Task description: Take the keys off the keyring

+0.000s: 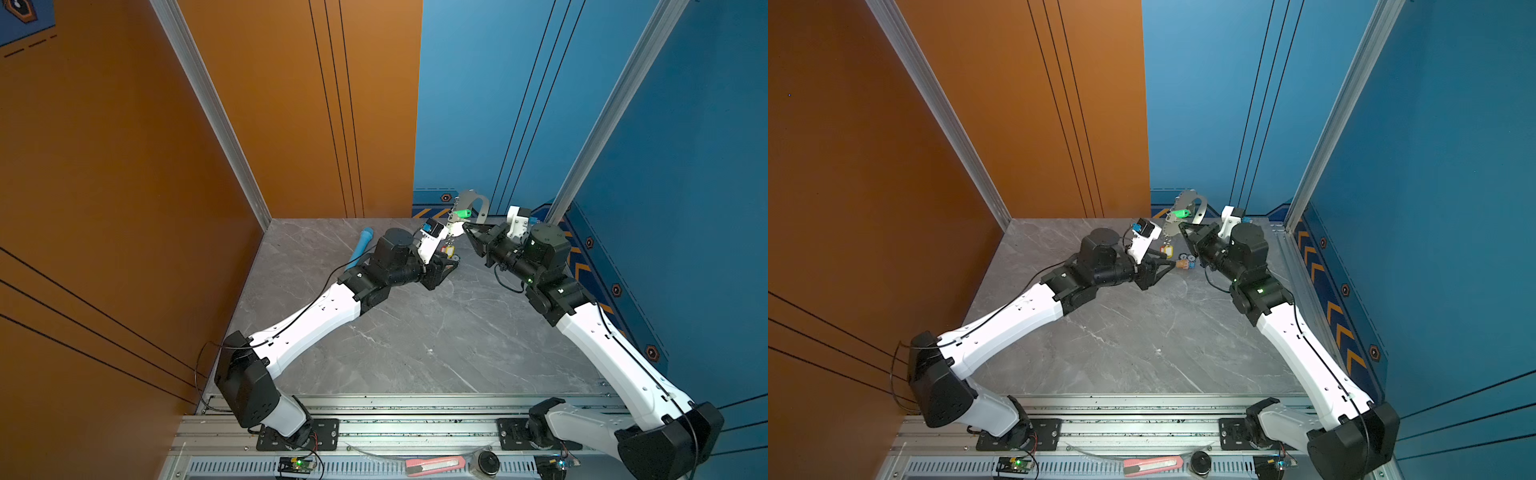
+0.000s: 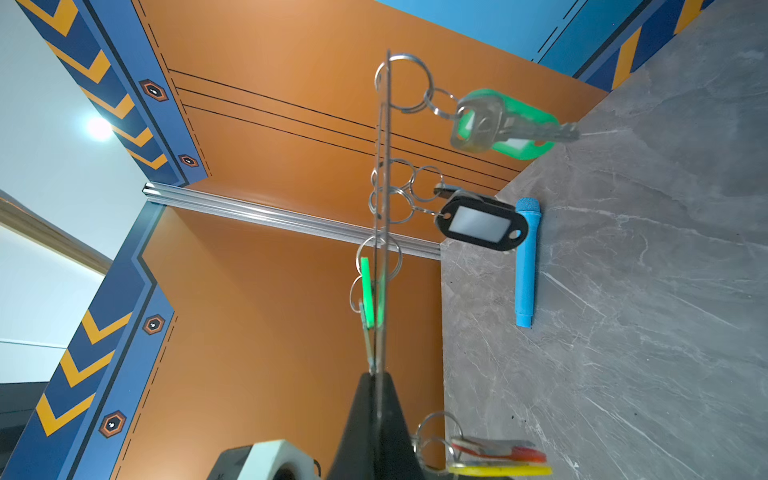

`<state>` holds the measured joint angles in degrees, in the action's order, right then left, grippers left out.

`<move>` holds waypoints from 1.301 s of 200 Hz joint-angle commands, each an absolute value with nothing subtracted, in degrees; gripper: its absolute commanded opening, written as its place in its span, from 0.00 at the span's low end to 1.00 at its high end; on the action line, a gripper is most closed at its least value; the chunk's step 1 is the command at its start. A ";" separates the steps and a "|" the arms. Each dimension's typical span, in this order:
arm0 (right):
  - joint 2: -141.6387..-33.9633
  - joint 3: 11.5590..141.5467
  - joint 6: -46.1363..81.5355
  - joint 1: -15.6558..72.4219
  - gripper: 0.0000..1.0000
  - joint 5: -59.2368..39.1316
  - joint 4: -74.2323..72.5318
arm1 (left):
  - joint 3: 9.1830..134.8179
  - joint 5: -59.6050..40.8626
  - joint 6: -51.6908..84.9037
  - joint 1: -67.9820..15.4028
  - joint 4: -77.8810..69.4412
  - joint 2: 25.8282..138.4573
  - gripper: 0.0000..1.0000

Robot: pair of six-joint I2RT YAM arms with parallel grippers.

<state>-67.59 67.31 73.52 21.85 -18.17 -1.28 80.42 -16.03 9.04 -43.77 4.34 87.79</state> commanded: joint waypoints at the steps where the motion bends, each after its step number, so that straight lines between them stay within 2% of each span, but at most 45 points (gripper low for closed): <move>1: -66.97 68.73 73.92 22.24 0.00 -19.42 -4.66 | 82.35 -14.95 7.22 -42.98 6.00 88.62 0.41; 70: -66.97 68.72 73.91 22.41 0.00 -19.52 -4.66 | 82.31 -14.48 5.98 -41.94 8.75 87.99 0.42; 144: -67.14 68.56 74.00 22.76 0.00 -19.43 -5.00 | 82.73 -20.69 8.54 -42.20 3.54 88.70 0.40; 189: -67.22 68.52 74.21 22.94 0.00 -19.65 -5.27 | 83.27 -20.50 8.57 -42.32 3.52 88.94 0.35; 260: -67.15 68.03 75.31 23.25 0.00 -19.87 -6.76 | 84.33 -18.80 8.70 -42.01 0.86 91.45 0.34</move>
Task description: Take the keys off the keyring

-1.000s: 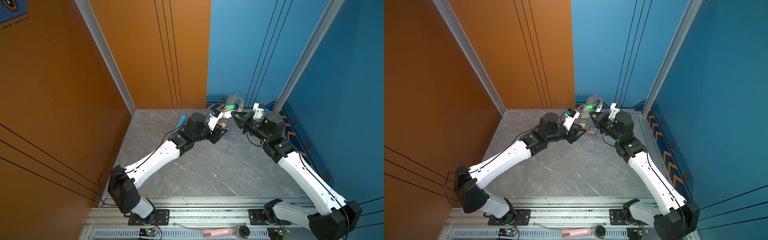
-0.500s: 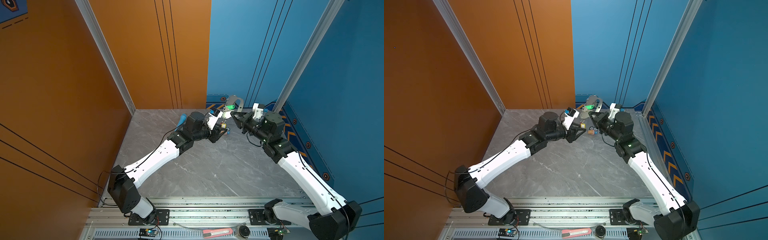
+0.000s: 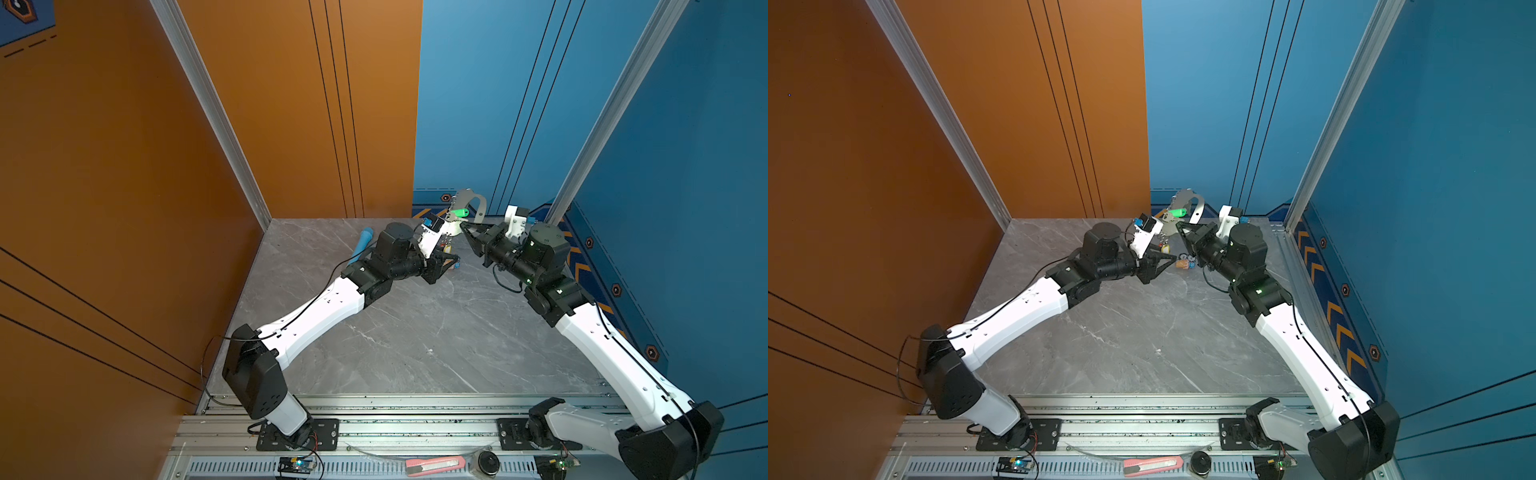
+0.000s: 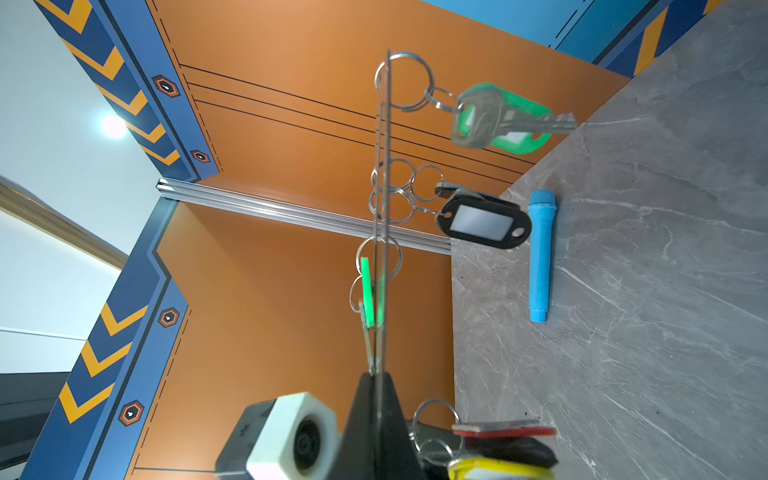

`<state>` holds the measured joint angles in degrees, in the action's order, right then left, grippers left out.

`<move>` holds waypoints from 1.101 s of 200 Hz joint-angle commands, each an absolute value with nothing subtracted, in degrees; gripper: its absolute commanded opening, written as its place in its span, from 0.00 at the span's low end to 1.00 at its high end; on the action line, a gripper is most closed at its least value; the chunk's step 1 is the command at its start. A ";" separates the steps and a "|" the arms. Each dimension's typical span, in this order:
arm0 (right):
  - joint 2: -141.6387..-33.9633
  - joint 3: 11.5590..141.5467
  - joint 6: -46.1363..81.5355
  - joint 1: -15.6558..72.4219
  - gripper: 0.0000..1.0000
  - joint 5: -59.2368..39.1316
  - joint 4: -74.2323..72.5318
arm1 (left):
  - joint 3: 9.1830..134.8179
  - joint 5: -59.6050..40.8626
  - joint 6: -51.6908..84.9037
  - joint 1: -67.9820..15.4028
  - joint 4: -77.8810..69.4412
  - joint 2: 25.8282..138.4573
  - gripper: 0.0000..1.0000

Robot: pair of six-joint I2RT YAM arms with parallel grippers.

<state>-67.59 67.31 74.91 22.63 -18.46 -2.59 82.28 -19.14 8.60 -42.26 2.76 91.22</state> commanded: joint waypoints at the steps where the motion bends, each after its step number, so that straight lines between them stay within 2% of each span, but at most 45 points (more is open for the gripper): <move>1: -67.15 68.07 75.32 23.23 0.00 -19.87 -6.76 | 84.31 -18.72 8.75 -41.97 0.82 91.43 0.34; 56: -67.45 67.52 75.85 23.40 0.00 -19.82 -7.88 | 84.00 -18.98 9.77 -41.61 -4.23 90.75 0.31; 186: -67.59 67.42 76.38 22.34 0.00 -20.13 -8.44 | 80.79 -19.89 9.67 -40.64 -2.07 85.65 0.07; 202: -67.62 67.70 76.38 22.37 0.00 -20.17 -8.38 | 81.02 -19.94 9.26 -40.69 -0.83 85.83 0.00; 220: -67.55 67.64 76.30 22.29 0.00 -20.18 -8.18 | 81.53 -19.49 8.25 -40.69 1.40 85.49 0.00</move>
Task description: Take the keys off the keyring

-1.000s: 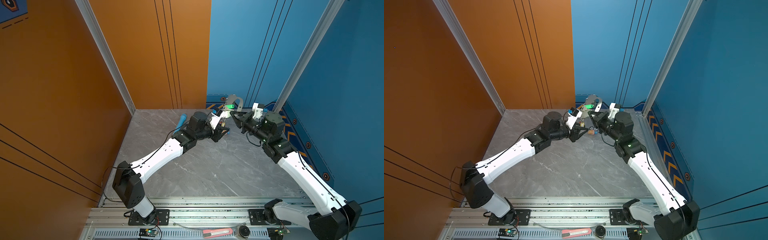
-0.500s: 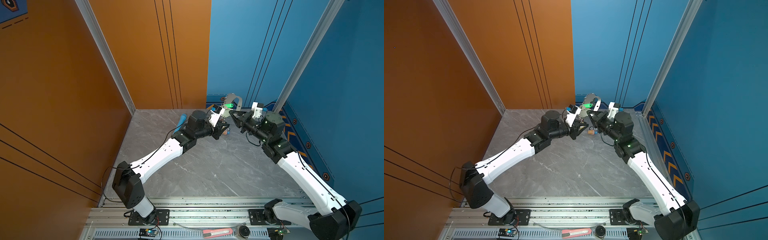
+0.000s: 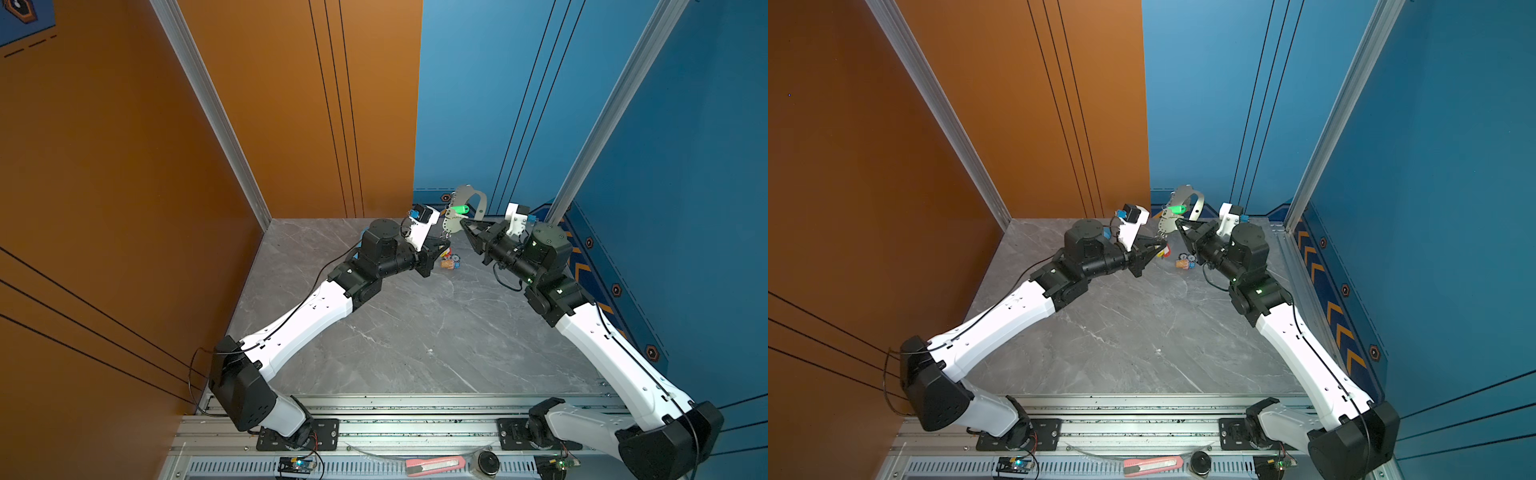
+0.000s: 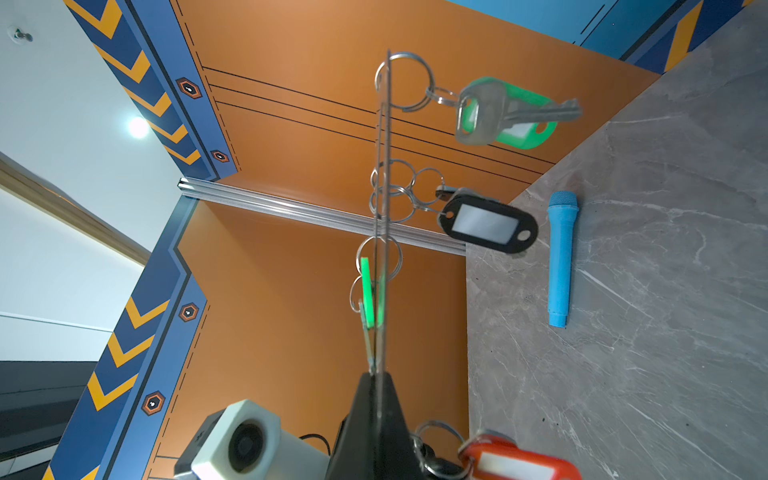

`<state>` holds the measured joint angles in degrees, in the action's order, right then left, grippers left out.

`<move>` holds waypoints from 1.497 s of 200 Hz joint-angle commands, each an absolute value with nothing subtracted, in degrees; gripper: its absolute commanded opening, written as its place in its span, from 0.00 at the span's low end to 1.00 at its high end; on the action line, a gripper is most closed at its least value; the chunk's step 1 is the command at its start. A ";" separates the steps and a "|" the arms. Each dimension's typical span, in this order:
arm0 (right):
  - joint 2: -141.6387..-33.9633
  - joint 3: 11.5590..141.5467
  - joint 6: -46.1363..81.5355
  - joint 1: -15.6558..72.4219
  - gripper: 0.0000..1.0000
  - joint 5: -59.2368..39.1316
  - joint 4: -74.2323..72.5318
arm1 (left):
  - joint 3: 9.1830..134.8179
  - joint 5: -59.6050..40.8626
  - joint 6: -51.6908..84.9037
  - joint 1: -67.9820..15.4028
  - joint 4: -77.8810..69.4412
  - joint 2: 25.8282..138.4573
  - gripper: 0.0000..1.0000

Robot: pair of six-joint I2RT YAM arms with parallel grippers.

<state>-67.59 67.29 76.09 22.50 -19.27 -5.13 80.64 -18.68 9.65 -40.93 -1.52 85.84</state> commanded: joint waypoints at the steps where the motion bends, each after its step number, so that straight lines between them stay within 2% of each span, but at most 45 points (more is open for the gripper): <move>1: -67.57 67.61 76.29 22.26 0.00 -20.15 -8.13 | 81.64 -19.46 8.21 -40.69 1.58 85.46 0.00; 83: -66.58 61.93 75.46 23.11 0.00 -17.46 -8.61 | 92.43 -15.39 -2.43 -39.20 26.65 85.05 0.00; 104: -66.32 60.16 75.33 24.51 0.10 -16.32 -9.03 | 97.36 -15.09 -5.91 -38.80 33.90 86.90 0.00; 165: -66.83 53.83 76.81 28.70 0.24 -14.31 -12.52 | 106.20 -10.82 -14.24 -38.66 45.57 90.98 0.00; 194: -65.94 50.98 76.30 29.35 0.42 -14.62 -12.61 | 108.88 -8.27 -18.23 -38.24 50.02 92.40 0.00; 258: -61.95 47.64 69.69 29.02 0.57 -19.48 -8.99 | 112.71 -7.61 -21.46 -36.13 54.53 94.63 0.00; 299: -57.89 48.47 59.55 27.92 0.66 -26.20 -3.30 | 115.66 -6.95 -24.80 -35.51 58.45 96.12 0.00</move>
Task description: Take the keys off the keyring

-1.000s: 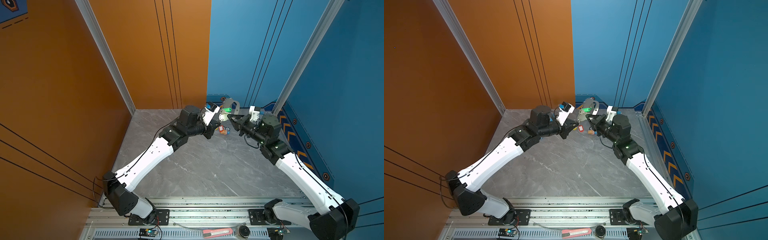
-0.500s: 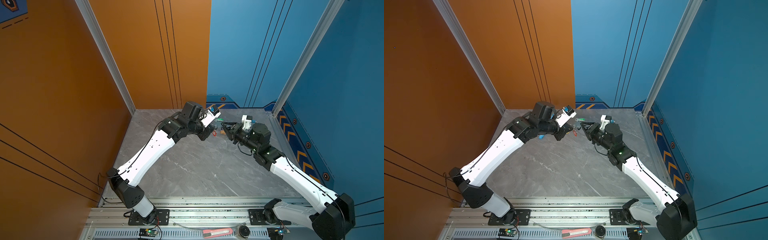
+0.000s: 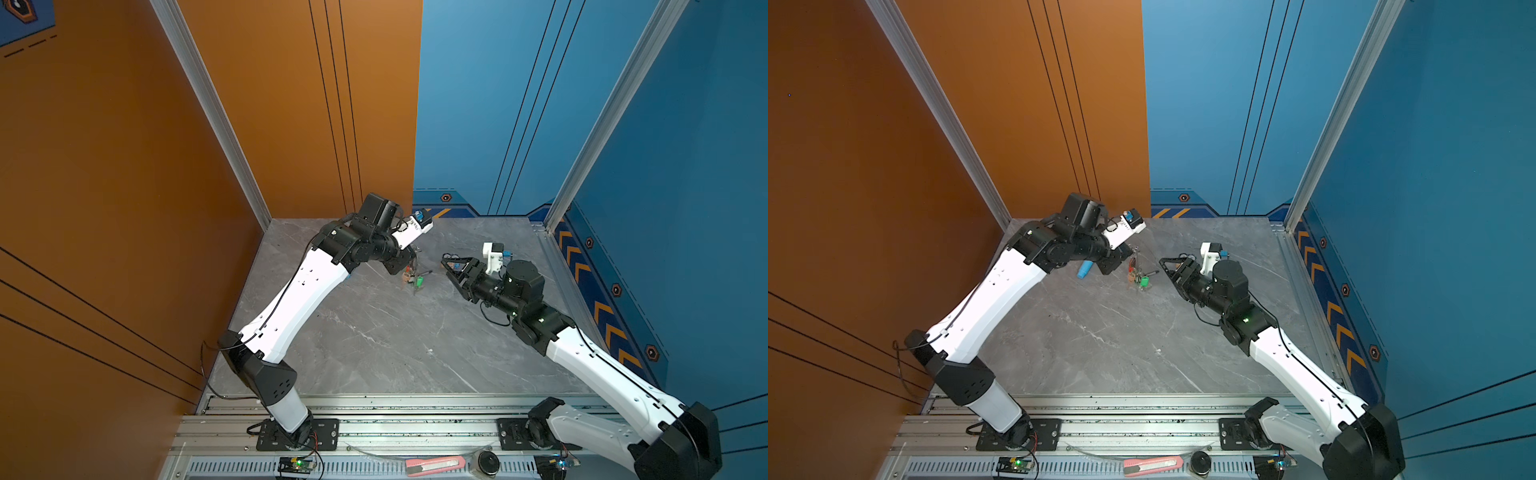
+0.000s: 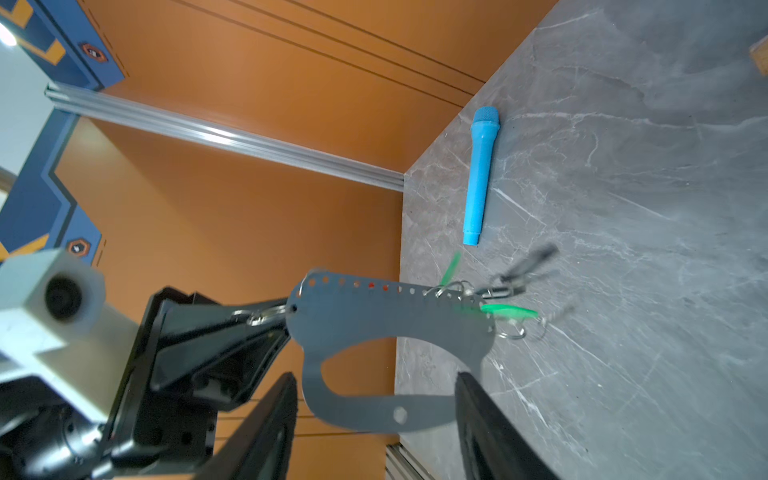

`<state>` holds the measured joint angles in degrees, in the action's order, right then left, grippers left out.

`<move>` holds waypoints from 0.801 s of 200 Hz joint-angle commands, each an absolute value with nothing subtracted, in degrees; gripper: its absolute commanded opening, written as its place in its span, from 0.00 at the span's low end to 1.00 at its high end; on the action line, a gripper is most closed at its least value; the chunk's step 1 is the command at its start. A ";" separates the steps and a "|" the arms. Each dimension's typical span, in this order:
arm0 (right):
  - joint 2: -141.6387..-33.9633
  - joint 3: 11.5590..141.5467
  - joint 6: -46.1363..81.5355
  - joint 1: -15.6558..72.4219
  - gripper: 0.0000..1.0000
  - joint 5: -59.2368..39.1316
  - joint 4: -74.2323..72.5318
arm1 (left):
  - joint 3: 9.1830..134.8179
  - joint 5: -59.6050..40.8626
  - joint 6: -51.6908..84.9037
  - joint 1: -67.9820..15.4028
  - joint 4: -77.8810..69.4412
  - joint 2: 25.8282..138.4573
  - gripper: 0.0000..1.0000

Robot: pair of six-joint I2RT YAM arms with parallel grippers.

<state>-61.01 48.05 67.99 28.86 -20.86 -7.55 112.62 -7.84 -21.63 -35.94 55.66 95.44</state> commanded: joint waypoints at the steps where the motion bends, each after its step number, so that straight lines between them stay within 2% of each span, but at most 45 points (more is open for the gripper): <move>1: -57.78 48.49 59.22 27.85 0.66 -26.33 -3.23 | 115.75 -6.94 -24.88 -35.51 58.49 96.14 0.00; 34: -55.29 52.50 39.78 26.94 0.68 -27.80 4.67 | 115.80 -7.24 -27.73 -35.78 59.15 95.77 0.00; 51: -55.02 53.03 32.17 26.81 0.66 -27.64 3.34 | 115.35 -8.02 -29.25 -35.94 59.16 95.21 0.00; 84: -55.62 52.99 18.20 27.37 0.47 -29.18 -2.08 | 113.81 -10.75 -32.77 -36.63 59.09 94.06 0.00; 131: -58.76 53.68 1.54 31.03 0.37 -31.05 -8.00 | 113.31 -13.85 -34.01 -37.36 59.11 92.82 0.00; 160: -61.32 54.27 -4.10 32.86 0.32 -31.63 -10.88 | 113.30 -16.11 -33.86 -37.61 59.12 91.86 0.00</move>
